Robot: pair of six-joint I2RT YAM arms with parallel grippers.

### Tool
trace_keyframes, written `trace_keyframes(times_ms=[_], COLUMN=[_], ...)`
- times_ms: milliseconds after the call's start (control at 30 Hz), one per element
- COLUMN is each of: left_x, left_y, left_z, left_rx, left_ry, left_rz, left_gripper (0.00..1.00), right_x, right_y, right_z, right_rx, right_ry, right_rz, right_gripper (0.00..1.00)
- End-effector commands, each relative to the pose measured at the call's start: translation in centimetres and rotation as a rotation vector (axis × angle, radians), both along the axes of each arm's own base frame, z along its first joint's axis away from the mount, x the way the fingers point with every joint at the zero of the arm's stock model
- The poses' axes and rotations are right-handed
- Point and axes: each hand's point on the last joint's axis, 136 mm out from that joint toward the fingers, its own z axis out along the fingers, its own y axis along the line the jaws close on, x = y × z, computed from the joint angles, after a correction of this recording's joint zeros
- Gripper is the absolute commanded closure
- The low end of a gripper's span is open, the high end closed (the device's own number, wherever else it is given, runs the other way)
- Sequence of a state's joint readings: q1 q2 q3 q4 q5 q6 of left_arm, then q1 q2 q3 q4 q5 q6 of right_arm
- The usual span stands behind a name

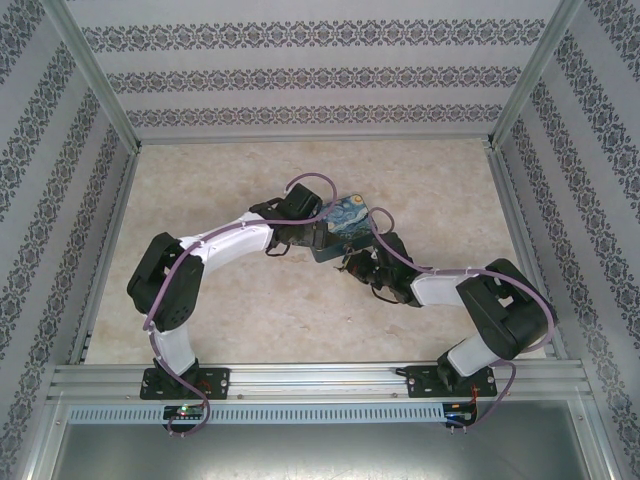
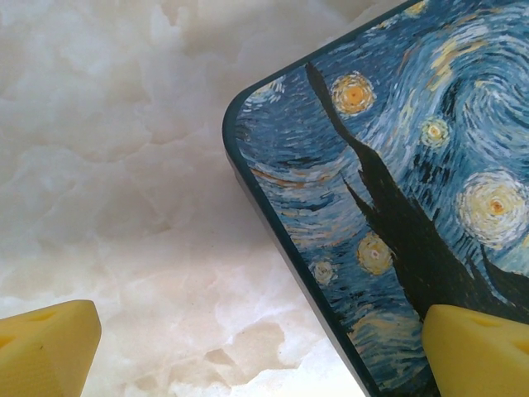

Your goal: Unlock the padlock with the key

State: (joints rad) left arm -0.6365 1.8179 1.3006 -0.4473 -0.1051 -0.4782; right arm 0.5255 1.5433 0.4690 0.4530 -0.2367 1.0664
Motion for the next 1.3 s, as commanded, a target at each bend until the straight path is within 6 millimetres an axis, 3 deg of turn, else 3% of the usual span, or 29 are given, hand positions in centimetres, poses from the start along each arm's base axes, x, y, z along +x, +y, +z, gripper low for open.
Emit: trace_keyframes(times_ms=[0, 500, 1000, 1100, 1267], left_x=[-1.8, -2.5, -3.0, -3.0, -2.9], left_y=[0.6, 0.8, 0.7, 0.6, 0.1], left_z=[-2.6, -3.8, -5.1, -5.0, -4.5], left_rx=[0.069, 0.078, 0.088, 0.083, 0.061], left_ry=[0.067, 0.094, 0.137, 0.137, 0.135], left_rz=[-0.027, -0.025, -0.040, -0.042, -0.052], left_gripper=[0.00, 0.00, 0.00, 0.00, 0.00], right_x=[0.8, 2.5, 7.3, 7.4, 5.7], right_y=[-0.7, -0.8, -3.1, -4.1, -4.8], right_z=[-0.4, 0.3, 2.0, 1.9, 2.5], right_rx=[0.048, 0.107, 0.135, 0.144, 0.152], right_ry=[0.021, 0.015, 0.017, 0.028, 0.019], right_rz=[-0.100, -0.159, -0.149, -0.160, -0.150], right_gripper=[1.00, 1.00, 1.00, 1.00, 1.00])
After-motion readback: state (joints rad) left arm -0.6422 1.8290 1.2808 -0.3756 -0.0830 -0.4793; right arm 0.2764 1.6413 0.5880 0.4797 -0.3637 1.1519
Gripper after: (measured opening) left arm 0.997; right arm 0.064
